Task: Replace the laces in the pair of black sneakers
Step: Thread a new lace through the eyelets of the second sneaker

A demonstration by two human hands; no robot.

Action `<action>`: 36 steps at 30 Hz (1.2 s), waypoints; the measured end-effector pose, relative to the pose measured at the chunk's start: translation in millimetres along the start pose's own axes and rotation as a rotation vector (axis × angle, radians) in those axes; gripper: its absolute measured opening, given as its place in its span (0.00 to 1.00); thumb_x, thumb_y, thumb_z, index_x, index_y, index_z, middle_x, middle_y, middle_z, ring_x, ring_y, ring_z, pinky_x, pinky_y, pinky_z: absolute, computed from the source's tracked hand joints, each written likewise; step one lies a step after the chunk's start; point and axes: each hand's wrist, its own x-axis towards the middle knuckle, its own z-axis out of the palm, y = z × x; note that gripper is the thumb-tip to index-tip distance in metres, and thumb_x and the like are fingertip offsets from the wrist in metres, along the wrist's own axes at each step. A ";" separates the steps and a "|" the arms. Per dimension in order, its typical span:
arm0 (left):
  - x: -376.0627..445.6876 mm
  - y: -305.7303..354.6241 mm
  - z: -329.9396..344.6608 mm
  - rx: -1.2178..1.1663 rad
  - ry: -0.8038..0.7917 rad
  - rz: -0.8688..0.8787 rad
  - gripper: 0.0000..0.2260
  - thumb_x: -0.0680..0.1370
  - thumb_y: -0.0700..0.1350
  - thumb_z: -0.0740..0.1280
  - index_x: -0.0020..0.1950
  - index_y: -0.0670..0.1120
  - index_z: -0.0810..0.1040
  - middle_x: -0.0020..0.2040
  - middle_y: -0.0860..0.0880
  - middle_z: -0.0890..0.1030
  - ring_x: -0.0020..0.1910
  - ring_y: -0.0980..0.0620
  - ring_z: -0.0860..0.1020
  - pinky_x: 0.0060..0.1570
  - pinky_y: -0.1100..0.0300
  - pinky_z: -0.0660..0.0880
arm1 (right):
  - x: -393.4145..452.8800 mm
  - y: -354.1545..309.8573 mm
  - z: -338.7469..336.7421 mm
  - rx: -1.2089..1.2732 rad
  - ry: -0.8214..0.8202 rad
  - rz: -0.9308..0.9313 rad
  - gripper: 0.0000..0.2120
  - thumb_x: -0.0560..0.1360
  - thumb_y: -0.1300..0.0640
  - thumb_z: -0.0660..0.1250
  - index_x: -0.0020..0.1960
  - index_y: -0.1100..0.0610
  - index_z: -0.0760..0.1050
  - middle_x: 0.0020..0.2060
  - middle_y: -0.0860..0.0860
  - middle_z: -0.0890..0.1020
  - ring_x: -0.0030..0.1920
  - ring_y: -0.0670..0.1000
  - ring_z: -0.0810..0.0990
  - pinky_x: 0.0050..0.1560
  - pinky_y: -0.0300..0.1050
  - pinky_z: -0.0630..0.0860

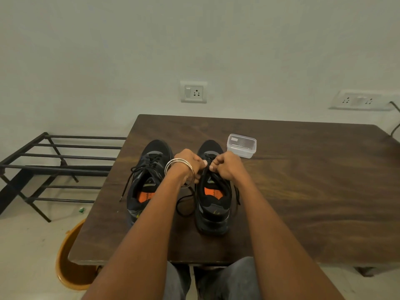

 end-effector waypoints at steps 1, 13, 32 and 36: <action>1.2 -0.5 0.6 0.007 0.014 -0.001 0.05 0.77 0.42 0.70 0.44 0.41 0.82 0.42 0.40 0.84 0.40 0.41 0.84 0.41 0.45 0.82 | 0.7 0.4 0.5 0.034 -0.002 0.018 0.03 0.75 0.64 0.71 0.43 0.61 0.82 0.41 0.51 0.82 0.46 0.47 0.79 0.51 0.41 0.74; 11.8 -7.1 10.8 0.169 0.103 0.067 0.09 0.77 0.46 0.69 0.41 0.43 0.81 0.43 0.43 0.83 0.42 0.44 0.82 0.48 0.51 0.80 | -6.7 4.1 -4.9 0.201 -0.017 0.005 0.03 0.71 0.66 0.74 0.45 0.62 0.84 0.43 0.56 0.85 0.48 0.50 0.82 0.50 0.41 0.78; -9.2 43.6 -30.0 -0.848 0.421 0.321 0.06 0.82 0.42 0.60 0.45 0.45 0.74 0.35 0.50 0.74 0.29 0.55 0.71 0.34 0.58 0.76 | -5.8 27.0 -20.5 -0.121 -0.112 0.000 0.55 0.59 0.38 0.80 0.78 0.47 0.57 0.73 0.55 0.63 0.74 0.62 0.55 0.73 0.68 0.57; -0.3 30.6 -26.8 0.172 0.384 0.514 0.04 0.77 0.46 0.68 0.48 0.49 0.82 0.42 0.53 0.77 0.43 0.56 0.74 0.50 0.61 0.70 | -10.5 23.6 -23.5 -0.135 -0.106 -0.027 0.56 0.62 0.41 0.80 0.80 0.46 0.50 0.76 0.53 0.58 0.76 0.60 0.51 0.73 0.70 0.54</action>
